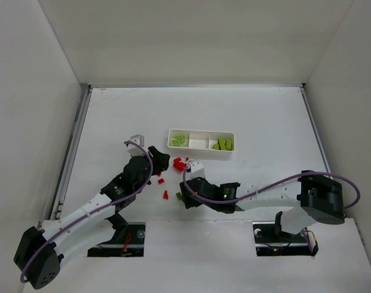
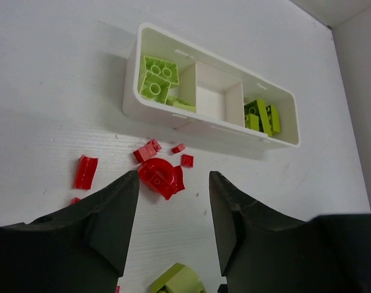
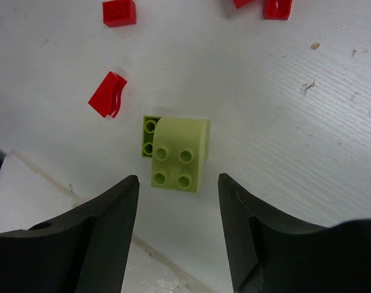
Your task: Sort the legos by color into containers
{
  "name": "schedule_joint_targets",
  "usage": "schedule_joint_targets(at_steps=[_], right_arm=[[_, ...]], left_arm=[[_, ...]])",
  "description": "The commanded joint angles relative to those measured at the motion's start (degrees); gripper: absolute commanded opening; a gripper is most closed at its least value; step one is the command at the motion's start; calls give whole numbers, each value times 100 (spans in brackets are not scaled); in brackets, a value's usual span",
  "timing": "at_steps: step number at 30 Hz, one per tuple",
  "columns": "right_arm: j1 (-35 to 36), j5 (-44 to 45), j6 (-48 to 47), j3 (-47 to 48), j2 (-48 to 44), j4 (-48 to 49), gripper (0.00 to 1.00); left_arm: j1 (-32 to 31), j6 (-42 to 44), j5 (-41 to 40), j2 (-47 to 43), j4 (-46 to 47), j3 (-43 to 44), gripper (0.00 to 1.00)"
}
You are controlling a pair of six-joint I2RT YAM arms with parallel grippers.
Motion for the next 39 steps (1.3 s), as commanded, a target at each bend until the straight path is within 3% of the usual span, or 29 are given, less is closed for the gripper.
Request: schedule_joint_targets(at_steps=[1,8,16,23,30,39], right_arm=[[65,156,-68,389,217,-184,60],[65,121,-112,591,568,-123,54],[30,366,29,557,509,-175,24],[-409,543,73,92,-704,8,22],[-1060,43,318,-506,-1513,869,22],[-1482,-502,635,-920,-1944,1494,23]], left_arm=[[39,-36,-2,-205,-305,-51,46],[-49,-44,-2,-311,-490,-68,46],[-224,-211,6,-583,-867,10,46],[-760,-360,42,-479,-772,388,45],[-1349,-571,6,-65,185,249,46],[-1403,-1177,50,435,1179,-33,49]])
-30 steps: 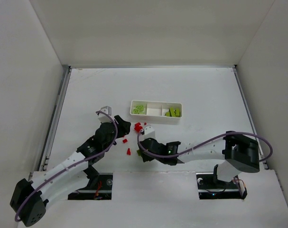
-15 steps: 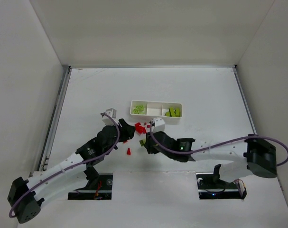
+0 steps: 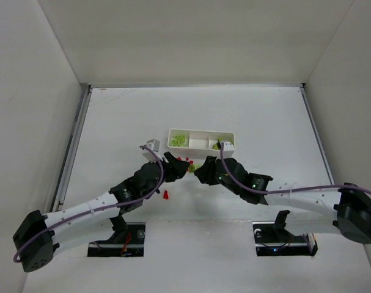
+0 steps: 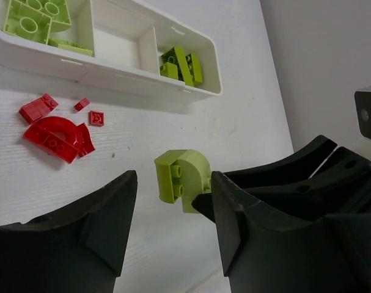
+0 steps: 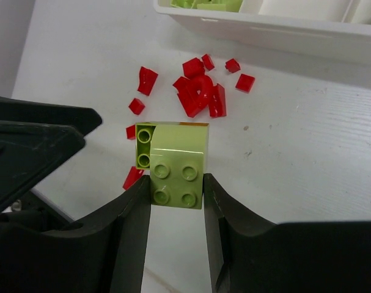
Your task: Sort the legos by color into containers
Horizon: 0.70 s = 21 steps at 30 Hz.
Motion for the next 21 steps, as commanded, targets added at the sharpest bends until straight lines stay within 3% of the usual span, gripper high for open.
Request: schedule_joint_targets(at_steps=[1,21], right_arm=[[-140,-325,248,-140,-251,758,23],[-694,-1143,960,-755,-470,2006,24]], left_arm=[[-41,-369,13,182,747,-138,49],[240,-871,321,780,1565,-252,42]])
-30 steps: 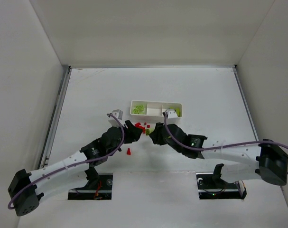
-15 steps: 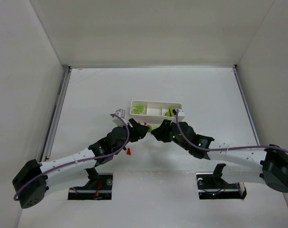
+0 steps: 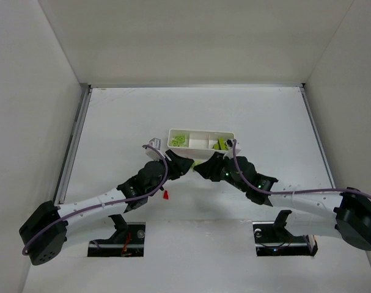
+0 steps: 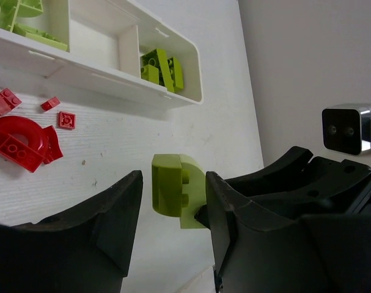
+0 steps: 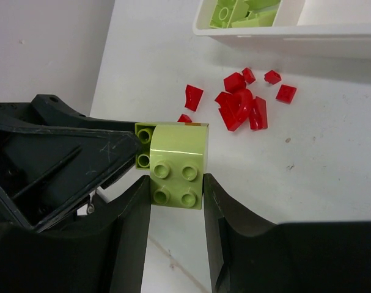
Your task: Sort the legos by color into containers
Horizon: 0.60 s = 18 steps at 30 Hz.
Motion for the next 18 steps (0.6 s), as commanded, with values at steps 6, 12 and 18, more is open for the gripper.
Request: schedule_joint_targets(at_steps=[6,12,18], right_arm=[[-209,-173,253,-80,-200,592,24],[-227,-349,270,-27,-138,707,24],[-227,-446,349,-62,-94,847,24]], left_arm=[[85,-136,4,-57,367,-104,43],[77,-136,48,4,463,-104,40],[41,-83,48,66,534,-69,32]])
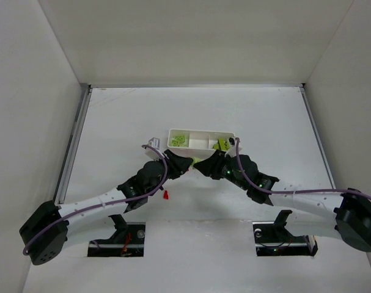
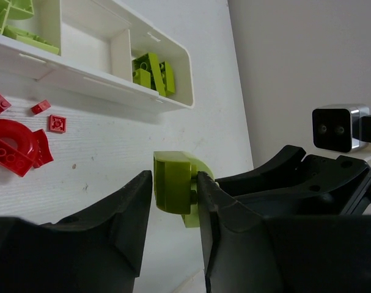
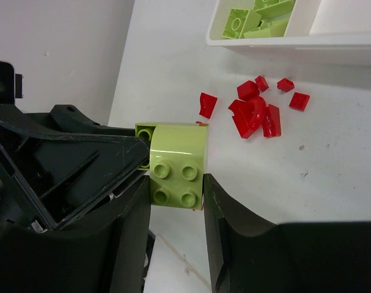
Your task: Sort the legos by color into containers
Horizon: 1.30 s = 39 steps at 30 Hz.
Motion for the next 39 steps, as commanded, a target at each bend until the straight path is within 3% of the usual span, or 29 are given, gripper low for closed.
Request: schedule_joint_targets(at_steps=[1,9,20,24,33,39], right_arm=[[-52,-177,150,-25,-59,618,24],[-342,-563,388,-210,-112,1022,24],[-1036,-1144,590,-439,-262,1401,24],[-1212,-1144,310,201,474,1208,24],[-1283,-845,-640,2696,3111,-4,25],[-1318,-652,-921,3559,3886,-550,28]], left_arm=[[-7,4,-2,62,300,-3,30],[63,30,94,9,283,6,16],[704,144,208,-737,-103,-416,13],[1056,293,340,-1211,-551,-460,13],[1540,795,296,-2205,-1607,-390,15],[1646,839,349,-2189,-1634,-478,15]])
